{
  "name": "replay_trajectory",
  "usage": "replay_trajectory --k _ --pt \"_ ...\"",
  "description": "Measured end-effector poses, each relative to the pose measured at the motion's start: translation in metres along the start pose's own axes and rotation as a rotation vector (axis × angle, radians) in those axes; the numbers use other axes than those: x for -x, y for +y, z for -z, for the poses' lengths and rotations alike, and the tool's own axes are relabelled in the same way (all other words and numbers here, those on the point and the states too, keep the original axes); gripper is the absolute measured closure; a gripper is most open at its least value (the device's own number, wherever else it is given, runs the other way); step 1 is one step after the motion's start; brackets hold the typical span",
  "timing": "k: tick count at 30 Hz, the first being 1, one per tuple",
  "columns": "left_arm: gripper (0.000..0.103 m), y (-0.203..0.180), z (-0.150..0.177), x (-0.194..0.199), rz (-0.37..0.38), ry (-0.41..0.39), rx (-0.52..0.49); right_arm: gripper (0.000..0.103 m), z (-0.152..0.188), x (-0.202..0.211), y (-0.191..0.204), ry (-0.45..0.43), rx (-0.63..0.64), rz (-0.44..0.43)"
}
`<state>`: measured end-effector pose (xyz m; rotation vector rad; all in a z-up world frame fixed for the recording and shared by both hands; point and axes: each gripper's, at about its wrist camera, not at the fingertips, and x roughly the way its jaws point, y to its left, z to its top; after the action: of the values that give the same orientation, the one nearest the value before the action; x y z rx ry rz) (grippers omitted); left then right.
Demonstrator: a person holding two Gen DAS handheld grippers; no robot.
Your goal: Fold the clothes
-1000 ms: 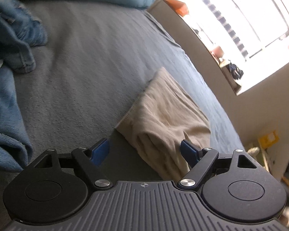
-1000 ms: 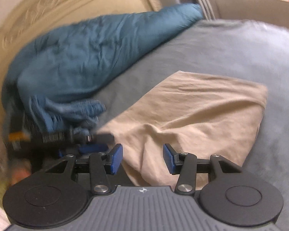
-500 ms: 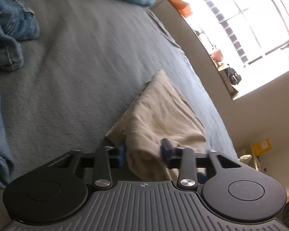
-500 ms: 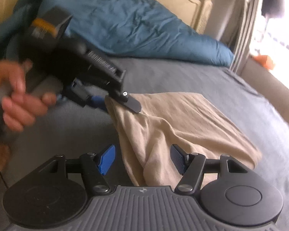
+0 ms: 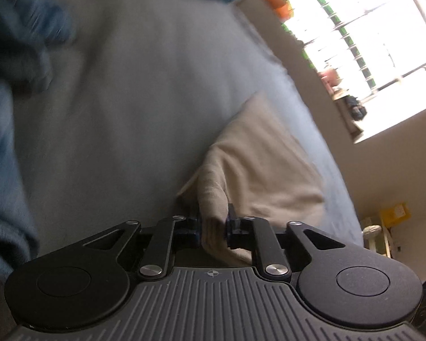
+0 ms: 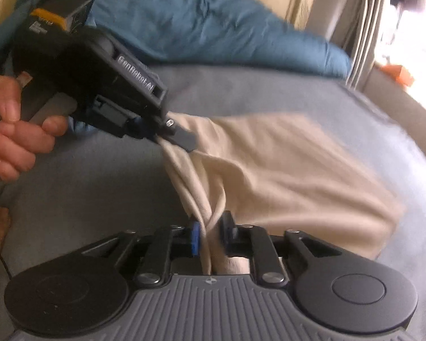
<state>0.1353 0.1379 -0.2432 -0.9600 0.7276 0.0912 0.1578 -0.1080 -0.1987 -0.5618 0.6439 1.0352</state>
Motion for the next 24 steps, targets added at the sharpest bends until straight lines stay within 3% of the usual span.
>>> replay_trajectory --k 1,3,6,8,10,12,14,16,18,22,24 --pt "0.078 0.002 0.0 0.004 0.002 -0.006 0.006 0.079 0.001 0.001 -0.003 -0.003 -0.025 -0.016" --pt "0.077 -0.004 -0.002 0.017 -0.017 -0.05 -0.04 0.064 0.0 0.015 -0.02 -0.038 -0.118 -0.078" --pt "0.076 -0.023 -0.004 0.043 -0.105 -0.159 -0.151 0.06 0.008 0.04 -0.072 -0.12 -0.395 -0.189" --pt "0.074 -0.041 -0.007 0.054 -0.121 -0.215 -0.251 0.06 0.022 0.055 -0.115 -0.175 -0.601 -0.186" --pt "0.074 -0.067 -0.005 0.05 -0.101 -0.212 -0.376 0.06 0.042 0.06 -0.16 -0.215 -0.795 -0.133" --pt "0.074 -0.102 0.005 0.032 -0.059 -0.165 -0.522 0.059 0.063 0.058 -0.202 -0.234 -0.976 -0.078" --pt "0.074 -0.131 0.025 0.006 -0.012 -0.071 -0.642 0.059 0.077 0.047 -0.229 -0.219 -1.099 -0.081" --pt "0.074 -0.151 0.049 -0.02 0.034 0.021 -0.737 0.059 0.086 0.03 -0.25 -0.202 -1.2 -0.134" --pt "0.074 -0.159 0.073 -0.041 0.026 0.093 -0.836 0.059 0.091 0.011 -0.263 -0.185 -1.256 -0.199" --pt "0.074 -0.137 0.092 -0.05 -0.032 0.17 -0.883 0.064 0.093 -0.021 -0.281 -0.148 -1.266 -0.304" --pt "0.074 -0.135 0.089 -0.049 -0.027 0.186 -0.859 0.075 0.094 -0.032 -0.29 -0.148 -1.274 -0.317"
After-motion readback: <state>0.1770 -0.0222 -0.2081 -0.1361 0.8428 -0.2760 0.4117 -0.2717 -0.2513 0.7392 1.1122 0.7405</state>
